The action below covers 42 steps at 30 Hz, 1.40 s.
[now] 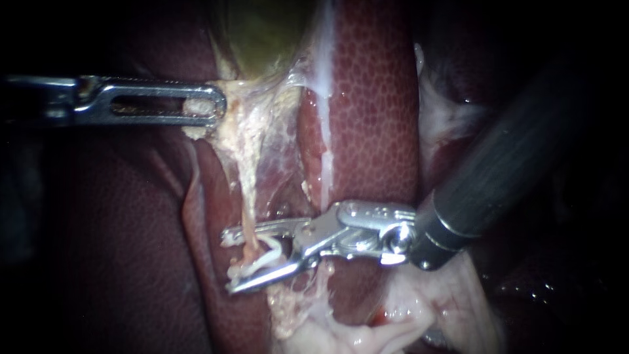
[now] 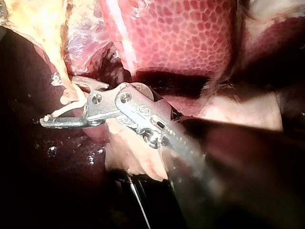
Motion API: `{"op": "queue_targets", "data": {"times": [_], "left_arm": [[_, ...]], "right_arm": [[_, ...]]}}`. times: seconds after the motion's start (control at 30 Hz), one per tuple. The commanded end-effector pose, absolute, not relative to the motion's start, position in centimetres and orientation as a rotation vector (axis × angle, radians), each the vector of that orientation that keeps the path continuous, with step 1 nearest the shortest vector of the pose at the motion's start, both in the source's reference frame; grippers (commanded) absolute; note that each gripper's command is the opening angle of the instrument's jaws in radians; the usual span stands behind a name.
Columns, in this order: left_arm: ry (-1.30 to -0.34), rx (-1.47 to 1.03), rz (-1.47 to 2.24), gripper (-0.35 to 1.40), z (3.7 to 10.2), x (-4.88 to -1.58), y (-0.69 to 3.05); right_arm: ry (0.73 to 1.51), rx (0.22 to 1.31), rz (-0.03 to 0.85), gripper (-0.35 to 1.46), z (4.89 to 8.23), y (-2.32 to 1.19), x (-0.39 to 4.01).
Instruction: Clipping second clip left tube
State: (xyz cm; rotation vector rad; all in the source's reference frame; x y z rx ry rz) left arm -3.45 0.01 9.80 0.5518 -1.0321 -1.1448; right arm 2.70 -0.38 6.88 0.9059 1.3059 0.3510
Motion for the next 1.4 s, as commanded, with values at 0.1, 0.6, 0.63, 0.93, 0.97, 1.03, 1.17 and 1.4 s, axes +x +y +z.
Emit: {"op": "queue_targets", "data": {"times": [0.1, 0.6, 0.63, 0.93, 0.97, 1.03, 1.17, 1.4], "left_arm": [[-1.032, 0.552, -1.145, -0.35, 9.80, -3.45, 0.01], [-1.032, 0.552, -1.145, -0.35, 9.79, -3.45, 0.00], [-1.032, 0.552, -1.145, -0.35, 9.79, -3.45, 0.00], [-1.032, 0.552, -1.145, -0.35, 9.79, -3.44, 0.00], [-1.032, 0.552, -1.145, -0.35, 9.79, -3.44, 0.00], [-1.032, 0.552, -1.145, -0.35, 9.79, -3.44, 0.00], [-1.032, 0.552, -1.145, -0.35, 9.79, -3.43, 0.00], [-1.032, 0.552, -1.145, -0.35, 9.79, -3.43, 0.00]], "right_arm": [[1.300, 0.918, 0.357, 0.57, 6.95, -0.41, 2.73], [1.255, 1.039, 0.427, 0.05, 6.97, -0.39, 2.64], [1.246, 1.063, 0.436, -0.23, 6.97, -0.39, 2.60], [1.234, 1.078, 0.459, -0.35, 7.04, -0.39, 2.57], [1.234, 1.078, 0.459, -0.35, 7.04, -0.39, 2.57], [1.234, 1.078, 0.459, -0.35, 7.04, -0.39, 2.57], [1.234, 1.079, 0.458, -0.35, 7.03, -0.39, 2.57], [1.234, 1.081, 0.455, -0.35, 7.03, -0.39, 2.56]]}}
